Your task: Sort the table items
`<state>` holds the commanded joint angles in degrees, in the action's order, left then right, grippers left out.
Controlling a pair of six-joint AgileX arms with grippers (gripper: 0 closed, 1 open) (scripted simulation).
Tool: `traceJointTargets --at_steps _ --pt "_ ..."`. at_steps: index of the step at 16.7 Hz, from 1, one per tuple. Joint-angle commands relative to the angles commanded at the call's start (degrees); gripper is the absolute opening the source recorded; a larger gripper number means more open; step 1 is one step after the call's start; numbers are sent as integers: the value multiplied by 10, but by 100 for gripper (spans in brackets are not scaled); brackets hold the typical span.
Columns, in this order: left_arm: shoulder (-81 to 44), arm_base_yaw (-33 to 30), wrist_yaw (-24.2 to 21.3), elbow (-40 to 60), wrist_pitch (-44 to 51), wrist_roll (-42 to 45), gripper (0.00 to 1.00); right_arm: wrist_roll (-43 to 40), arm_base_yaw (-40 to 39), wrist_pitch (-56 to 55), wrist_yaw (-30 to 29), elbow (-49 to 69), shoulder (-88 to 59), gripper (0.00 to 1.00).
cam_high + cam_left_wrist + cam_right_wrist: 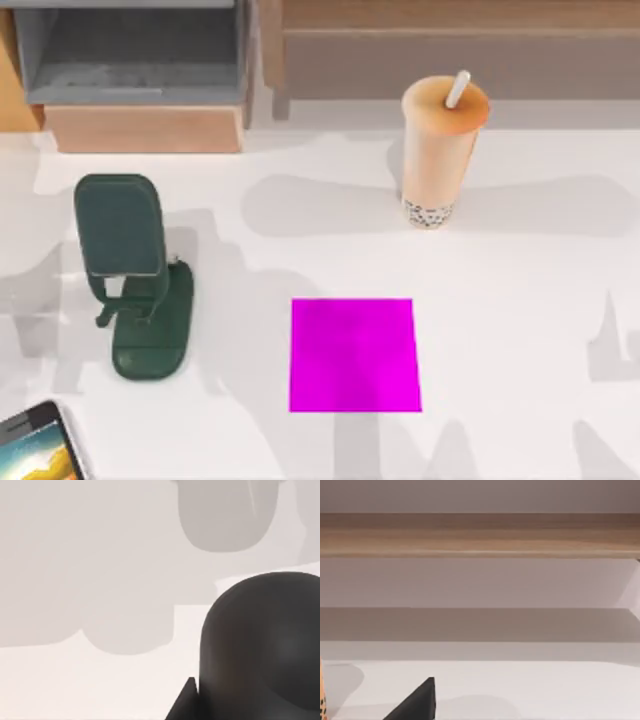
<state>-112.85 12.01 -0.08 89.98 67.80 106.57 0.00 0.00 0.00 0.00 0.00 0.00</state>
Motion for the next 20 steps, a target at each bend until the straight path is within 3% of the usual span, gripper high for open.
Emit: traceJointTargets --at_steps 6,9,15,20 --pt "6 0 0 10 10 0 0 0 0 0 0 0 0 100" --pt "42 -33 -19 23 -4 25 0 0 0 0 0 0 0 100" --pt "157 -217 -85 58 -54 137 0 0 0 0 0 0 0 100" --pt "133 -394 -106 51 -74 220 0 0 0 0 0 0 0 100"
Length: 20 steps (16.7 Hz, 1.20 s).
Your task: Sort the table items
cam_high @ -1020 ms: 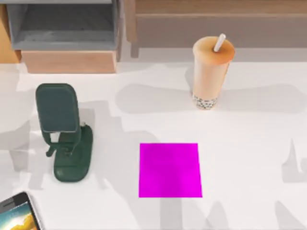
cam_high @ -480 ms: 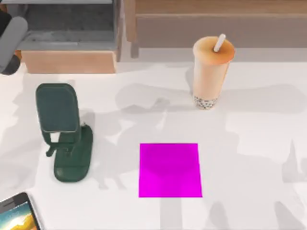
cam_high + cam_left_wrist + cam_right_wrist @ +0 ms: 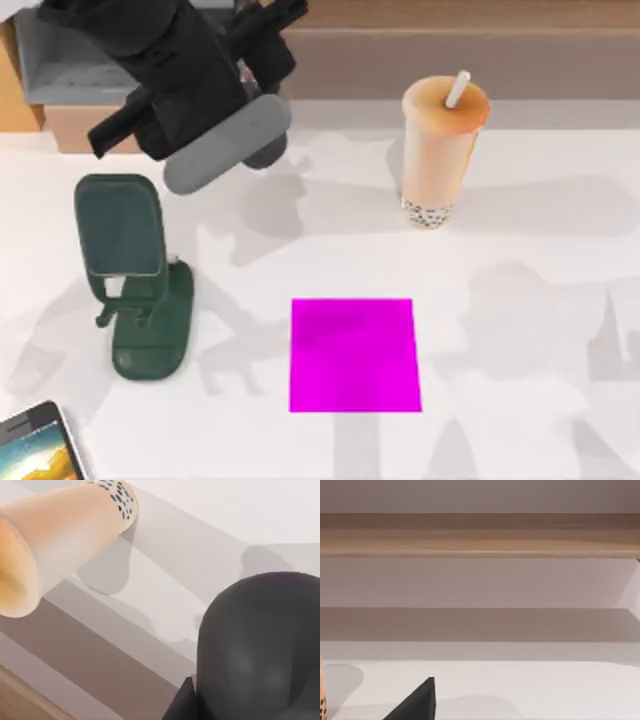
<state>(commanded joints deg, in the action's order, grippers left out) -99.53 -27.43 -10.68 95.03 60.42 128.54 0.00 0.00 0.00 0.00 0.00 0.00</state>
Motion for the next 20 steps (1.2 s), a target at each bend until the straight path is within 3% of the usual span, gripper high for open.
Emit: traceJointTargets --at_steps 4,8,11,20 --pt "-104 -112 28 -15 -2 47 0 0 0 0 0 0 0 100" --pt "-211 -180 81 -15 -10 69 0 0 0 0 0 0 0 100" --pt "-248 -196 106 -15 -13 71 0 0 0 0 0 0 0 100" --pt "-254 -195 106 -24 -27 71 0 0 0 0 0 0 0 100"
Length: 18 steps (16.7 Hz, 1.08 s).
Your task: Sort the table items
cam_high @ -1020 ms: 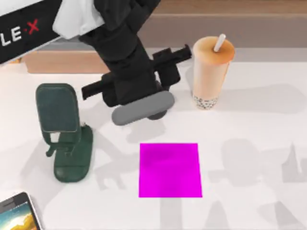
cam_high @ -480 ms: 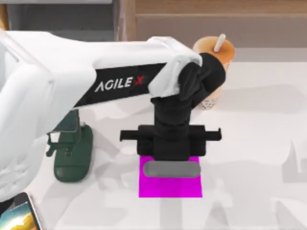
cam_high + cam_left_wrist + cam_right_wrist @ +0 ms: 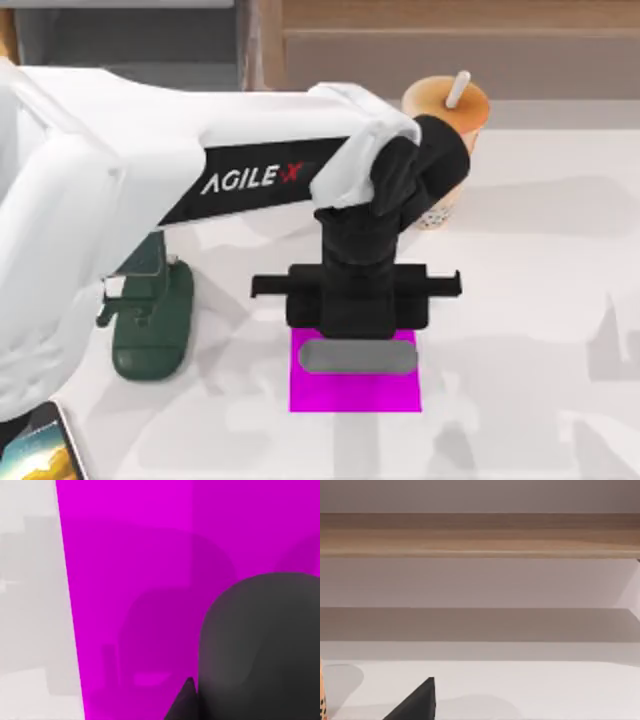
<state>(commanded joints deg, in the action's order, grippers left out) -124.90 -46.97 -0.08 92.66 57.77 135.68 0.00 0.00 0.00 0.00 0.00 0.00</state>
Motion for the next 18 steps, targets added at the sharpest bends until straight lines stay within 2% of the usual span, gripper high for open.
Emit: traceJointTargets --at_steps 5,18 --pt "-2 -1 0 -4 -6 0 0 0 0 0 0 0 0 100" --pt "-2 -1 0 -4 -6 0 98 0 0 0 0 0 0 100"
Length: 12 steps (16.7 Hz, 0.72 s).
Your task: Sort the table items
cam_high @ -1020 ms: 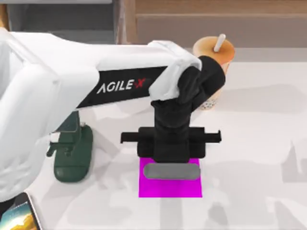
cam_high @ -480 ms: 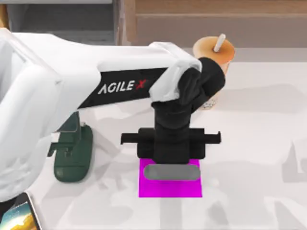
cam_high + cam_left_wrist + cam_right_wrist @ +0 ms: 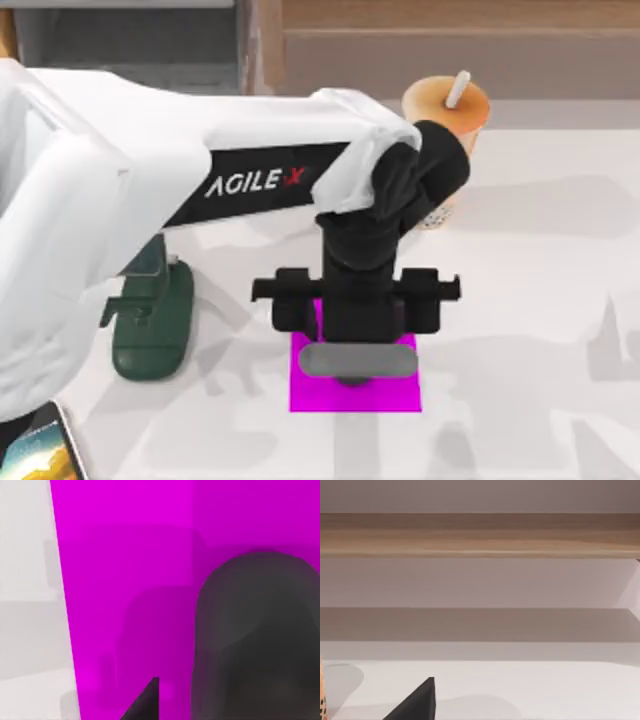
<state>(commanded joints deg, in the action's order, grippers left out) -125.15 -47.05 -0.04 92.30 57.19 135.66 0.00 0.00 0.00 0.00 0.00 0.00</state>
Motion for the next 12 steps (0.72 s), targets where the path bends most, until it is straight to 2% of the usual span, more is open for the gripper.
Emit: traceJointTargets --at_steps 12 --pt "5 1 2 -2 3 -13 100 0 0 0 0 0 0 100"
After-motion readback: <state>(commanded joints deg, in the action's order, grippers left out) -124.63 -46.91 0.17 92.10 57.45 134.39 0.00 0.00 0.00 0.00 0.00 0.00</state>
